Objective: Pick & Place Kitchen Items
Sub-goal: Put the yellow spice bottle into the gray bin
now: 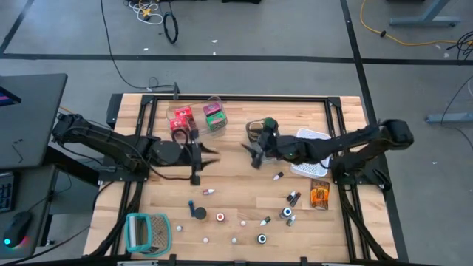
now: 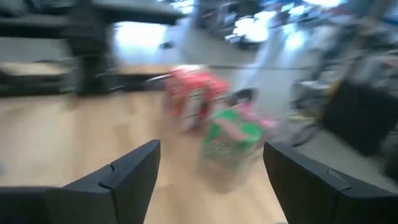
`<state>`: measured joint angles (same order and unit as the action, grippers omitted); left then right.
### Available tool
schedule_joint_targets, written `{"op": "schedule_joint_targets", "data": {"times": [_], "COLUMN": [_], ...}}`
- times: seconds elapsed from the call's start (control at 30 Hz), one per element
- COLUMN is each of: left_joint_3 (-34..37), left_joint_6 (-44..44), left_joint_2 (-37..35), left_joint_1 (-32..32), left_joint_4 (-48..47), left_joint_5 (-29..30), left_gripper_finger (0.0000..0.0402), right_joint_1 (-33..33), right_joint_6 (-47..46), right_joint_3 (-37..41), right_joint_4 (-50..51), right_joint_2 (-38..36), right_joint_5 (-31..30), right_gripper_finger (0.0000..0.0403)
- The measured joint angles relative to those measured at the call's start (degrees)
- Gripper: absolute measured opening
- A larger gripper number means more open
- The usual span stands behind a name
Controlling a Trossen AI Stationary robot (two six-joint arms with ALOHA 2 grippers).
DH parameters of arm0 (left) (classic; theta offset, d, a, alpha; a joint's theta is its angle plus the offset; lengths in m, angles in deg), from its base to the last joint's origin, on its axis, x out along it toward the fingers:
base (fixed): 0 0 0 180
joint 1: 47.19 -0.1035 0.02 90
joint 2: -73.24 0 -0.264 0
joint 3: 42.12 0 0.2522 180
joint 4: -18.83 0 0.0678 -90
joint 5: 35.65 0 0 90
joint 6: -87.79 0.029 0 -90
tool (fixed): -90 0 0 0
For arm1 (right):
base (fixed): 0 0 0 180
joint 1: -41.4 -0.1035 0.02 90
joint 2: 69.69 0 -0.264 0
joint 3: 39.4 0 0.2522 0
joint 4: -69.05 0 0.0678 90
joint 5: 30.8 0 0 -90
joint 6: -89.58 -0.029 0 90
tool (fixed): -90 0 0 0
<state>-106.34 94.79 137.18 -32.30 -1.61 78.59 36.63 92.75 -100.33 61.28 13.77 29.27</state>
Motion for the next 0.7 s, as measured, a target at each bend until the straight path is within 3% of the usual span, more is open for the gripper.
{"op": "schedule_joint_targets", "data": {"times": [0.23, 0.3, 0.7], "left_joint_3": [-0.02, -0.01, -0.02], "left_joint_6": [-13.06, -14.87, -9.83], "left_joint_2": [0.31, 1.12, 9.30], "left_joint_1": [1.86, 2.69, 5.16], "left_joint_4": [-0.59, 0.19, 0.21], "left_joint_5": [-20.39, -23.33, -21.72], "left_gripper_finger": [0.0109, 0.0109, 0.0110], "right_joint_1": [-4.17, -4.79, -5.14], "right_joint_6": [-7.72, -8.33, -0.44], "right_joint_3": [-0.02, -0.02, -0.11], "right_joint_4": [9.56, 10.06, 8.66], "right_joint_2": [-3.08, -2.95, -2.80], "right_joint_5": [15.09, 17.58, 18.95], "right_gripper_finger": [0.0284, 0.0283, 0.0283]}}
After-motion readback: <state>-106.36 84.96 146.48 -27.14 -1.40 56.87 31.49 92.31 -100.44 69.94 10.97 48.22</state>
